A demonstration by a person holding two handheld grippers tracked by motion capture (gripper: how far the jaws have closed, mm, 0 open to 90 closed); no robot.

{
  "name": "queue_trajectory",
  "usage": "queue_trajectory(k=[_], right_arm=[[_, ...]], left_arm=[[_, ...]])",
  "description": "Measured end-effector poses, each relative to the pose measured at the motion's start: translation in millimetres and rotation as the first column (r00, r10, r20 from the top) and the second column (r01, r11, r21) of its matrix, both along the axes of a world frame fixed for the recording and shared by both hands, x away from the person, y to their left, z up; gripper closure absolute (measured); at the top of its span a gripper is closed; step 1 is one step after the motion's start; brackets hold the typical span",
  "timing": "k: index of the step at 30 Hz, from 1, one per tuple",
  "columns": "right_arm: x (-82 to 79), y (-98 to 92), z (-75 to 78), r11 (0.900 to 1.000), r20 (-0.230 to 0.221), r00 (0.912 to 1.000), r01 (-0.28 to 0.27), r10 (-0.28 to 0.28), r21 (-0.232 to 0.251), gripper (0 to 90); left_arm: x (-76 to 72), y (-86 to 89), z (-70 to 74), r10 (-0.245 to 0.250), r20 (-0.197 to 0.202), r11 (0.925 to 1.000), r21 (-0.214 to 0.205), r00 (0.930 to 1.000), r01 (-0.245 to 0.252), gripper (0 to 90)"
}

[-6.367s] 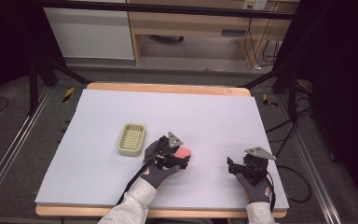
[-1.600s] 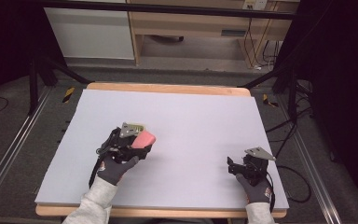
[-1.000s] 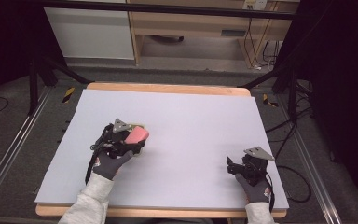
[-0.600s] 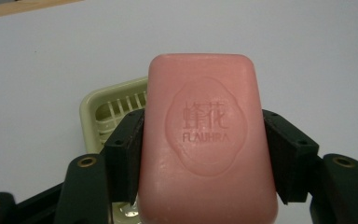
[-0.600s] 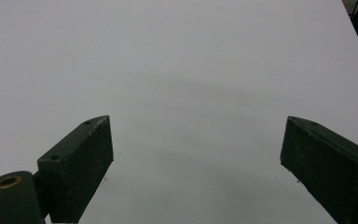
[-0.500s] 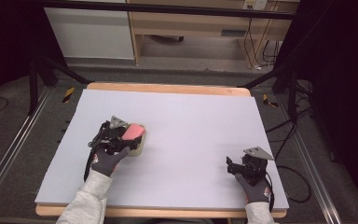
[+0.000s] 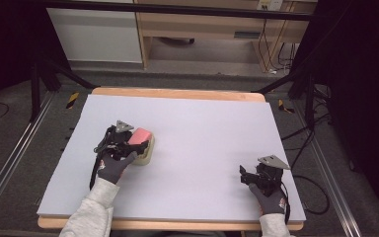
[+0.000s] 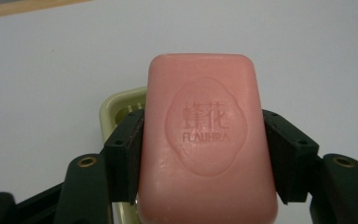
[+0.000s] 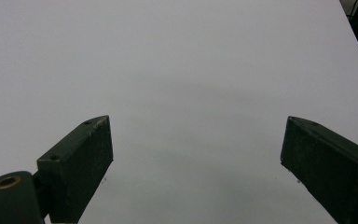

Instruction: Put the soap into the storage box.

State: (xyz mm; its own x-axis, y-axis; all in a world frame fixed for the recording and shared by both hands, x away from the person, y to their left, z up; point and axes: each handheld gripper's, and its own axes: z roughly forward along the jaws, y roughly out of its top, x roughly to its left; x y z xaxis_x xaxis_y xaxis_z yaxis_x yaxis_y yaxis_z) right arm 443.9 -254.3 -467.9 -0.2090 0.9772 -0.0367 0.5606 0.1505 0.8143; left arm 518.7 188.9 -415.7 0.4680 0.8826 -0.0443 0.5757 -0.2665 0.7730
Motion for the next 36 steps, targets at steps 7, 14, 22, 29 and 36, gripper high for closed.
queue_trajectory(k=[7,14,22,29,36], right_arm=[[0.0,0.2,0.0,1.0000,0.000,1.0000,0.002,-0.002,0.001,9.3],[0.3,0.5,-0.3,1.0000,-0.002,1.0000,0.002,-0.002,0.001,9.3],[0.4,0.4,-0.5,1.0000,-0.002,1.0000,0.001,-0.001,0.001,9.3],[0.3,0.7,-0.4,1.0000,-0.005,1.0000,0.001,-0.001,0.003,9.3],[0.4,0.7,-0.5,1.0000,-0.005,1.0000,0.002,-0.002,0.003,9.3]], left_arm=[[6.8,3.6,-7.9,0.024,-0.013,0.9997,0.006,0.9996,-0.024,37.1],[11.4,4.5,-13.7,0.035,-0.017,0.9993,0.011,0.9992,-0.035,37.1],[15.6,3.7,-22.6,0.039,-0.034,0.9990,0.022,0.9987,-0.038,37.1],[16.6,4.4,-27.0,0.047,-0.039,0.9986,0.025,0.9981,-0.046,37.1],[17.2,3.5,-29.6,0.040,-0.052,0.9984,0.041,0.9978,-0.038,37.1]])
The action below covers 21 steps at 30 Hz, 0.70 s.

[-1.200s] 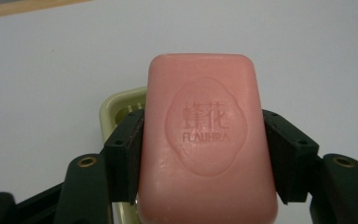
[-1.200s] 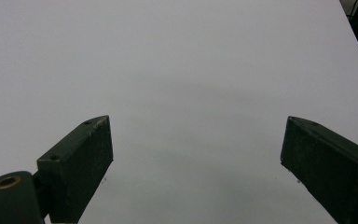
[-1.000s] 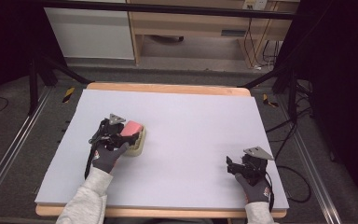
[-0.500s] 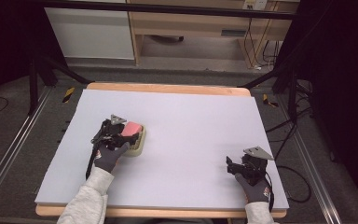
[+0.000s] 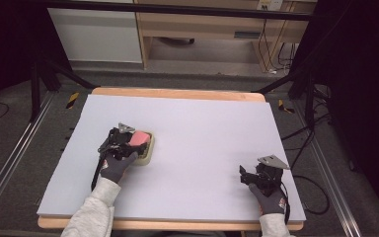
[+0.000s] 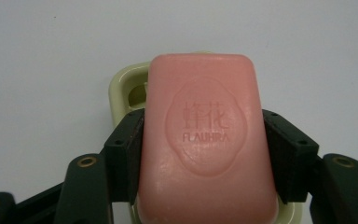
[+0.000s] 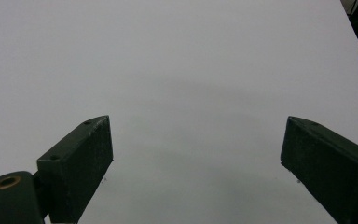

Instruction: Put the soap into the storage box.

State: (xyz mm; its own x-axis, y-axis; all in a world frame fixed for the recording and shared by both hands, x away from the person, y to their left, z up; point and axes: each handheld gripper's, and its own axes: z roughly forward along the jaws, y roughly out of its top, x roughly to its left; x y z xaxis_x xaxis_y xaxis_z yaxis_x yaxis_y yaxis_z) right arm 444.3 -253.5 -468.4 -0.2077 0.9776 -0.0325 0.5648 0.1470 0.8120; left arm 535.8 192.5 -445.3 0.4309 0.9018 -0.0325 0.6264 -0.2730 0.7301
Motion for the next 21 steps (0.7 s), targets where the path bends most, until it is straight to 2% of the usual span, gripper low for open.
queue_trajectory(k=[6,21], right_arm=[[0.0,-0.1,0.0,1.0000,0.000,1.0000,-0.001,0.001,-0.001,9.3],[0.1,0.3,-0.3,1.0000,0.000,1.0000,0.001,-0.001,-0.003,9.1]], left_arm=[[0.2,-2.5,-2.0,-0.004,-0.007,0.9997,0.023,1.0000,0.004,37.1],[1.1,-4.7,-8.3,0.004,-0.017,0.9995,0.030,0.9999,-0.003,37.1]])
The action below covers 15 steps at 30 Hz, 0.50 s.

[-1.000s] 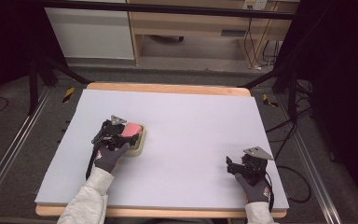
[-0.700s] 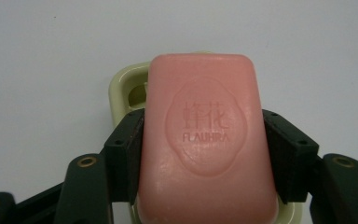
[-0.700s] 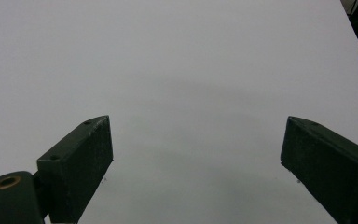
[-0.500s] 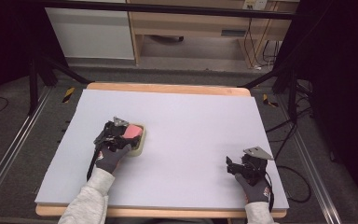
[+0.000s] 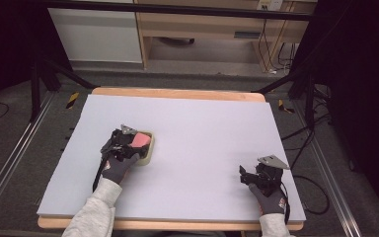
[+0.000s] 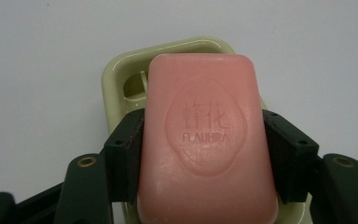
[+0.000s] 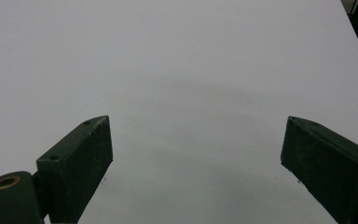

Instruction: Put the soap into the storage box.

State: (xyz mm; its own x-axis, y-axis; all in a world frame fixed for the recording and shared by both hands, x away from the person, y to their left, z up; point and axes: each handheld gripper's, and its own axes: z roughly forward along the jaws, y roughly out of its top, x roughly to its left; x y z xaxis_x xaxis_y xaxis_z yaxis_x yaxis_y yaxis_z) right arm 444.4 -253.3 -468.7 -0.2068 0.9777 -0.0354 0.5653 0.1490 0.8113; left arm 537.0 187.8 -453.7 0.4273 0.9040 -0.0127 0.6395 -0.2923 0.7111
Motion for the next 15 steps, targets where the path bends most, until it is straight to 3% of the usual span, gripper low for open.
queue_trajectory(k=[15], right_arm=[[0.0,0.6,-0.1,1.0000,-0.001,1.0000,0.002,-0.002,-0.005,8.8]], left_arm=[[-1.5,-0.2,-0.1,0.003,-0.004,1.0000,0.006,1.0000,-0.003,36.9]])
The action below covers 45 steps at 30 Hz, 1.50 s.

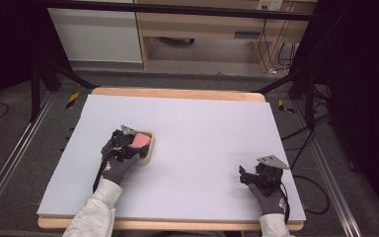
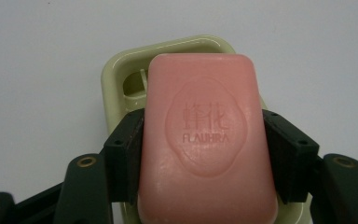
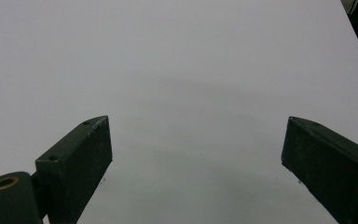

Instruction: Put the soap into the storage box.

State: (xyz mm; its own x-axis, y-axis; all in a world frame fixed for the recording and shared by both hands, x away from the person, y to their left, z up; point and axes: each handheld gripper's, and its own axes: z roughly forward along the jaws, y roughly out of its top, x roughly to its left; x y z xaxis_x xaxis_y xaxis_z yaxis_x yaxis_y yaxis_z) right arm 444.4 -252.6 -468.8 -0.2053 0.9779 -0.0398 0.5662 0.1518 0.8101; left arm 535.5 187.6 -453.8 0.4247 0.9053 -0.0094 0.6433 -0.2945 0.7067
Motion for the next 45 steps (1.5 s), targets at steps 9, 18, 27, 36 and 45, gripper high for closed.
queue_trajectory(k=[9,18,27,36,45], right_arm=[[0.0,0.1,0.0,1.0000,0.000,1.0000,0.000,0.000,-0.001,8.7],[-0.3,-0.4,0.6,1.0000,0.003,1.0000,0.006,-0.006,0.003,8.7],[-0.6,-2.1,0.8,0.9999,0.007,0.9998,0.017,-0.017,0.002,7.5],[-2.4,-6.7,1.6,0.9993,0.008,0.9993,0.037,-0.037,-0.011,6.5],[-4.4,-11.8,0.7,0.9981,-0.002,0.9988,0.049,-0.050,-0.038,5.9]], left_arm=[[-4.4,4.9,7.4,0.010,0.033,0.9988,-0.047,0.9994,-0.008,34.6],[-13.7,9.5,22.8,-0.008,0.087,0.9974,-0.071,0.9962,0.014,30.8],[-26.2,17.0,29.3,-0.031,0.103,0.9961,-0.079,0.9942,0.040,27.5],[-46.7,38.5,25.4,-0.040,0.115,0.9945,-0.091,0.9926,0.051,26.1],[-70.2,64.8,12.4,-0.029,0.109,0.9953,-0.089,0.9936,0.039,25.9]])
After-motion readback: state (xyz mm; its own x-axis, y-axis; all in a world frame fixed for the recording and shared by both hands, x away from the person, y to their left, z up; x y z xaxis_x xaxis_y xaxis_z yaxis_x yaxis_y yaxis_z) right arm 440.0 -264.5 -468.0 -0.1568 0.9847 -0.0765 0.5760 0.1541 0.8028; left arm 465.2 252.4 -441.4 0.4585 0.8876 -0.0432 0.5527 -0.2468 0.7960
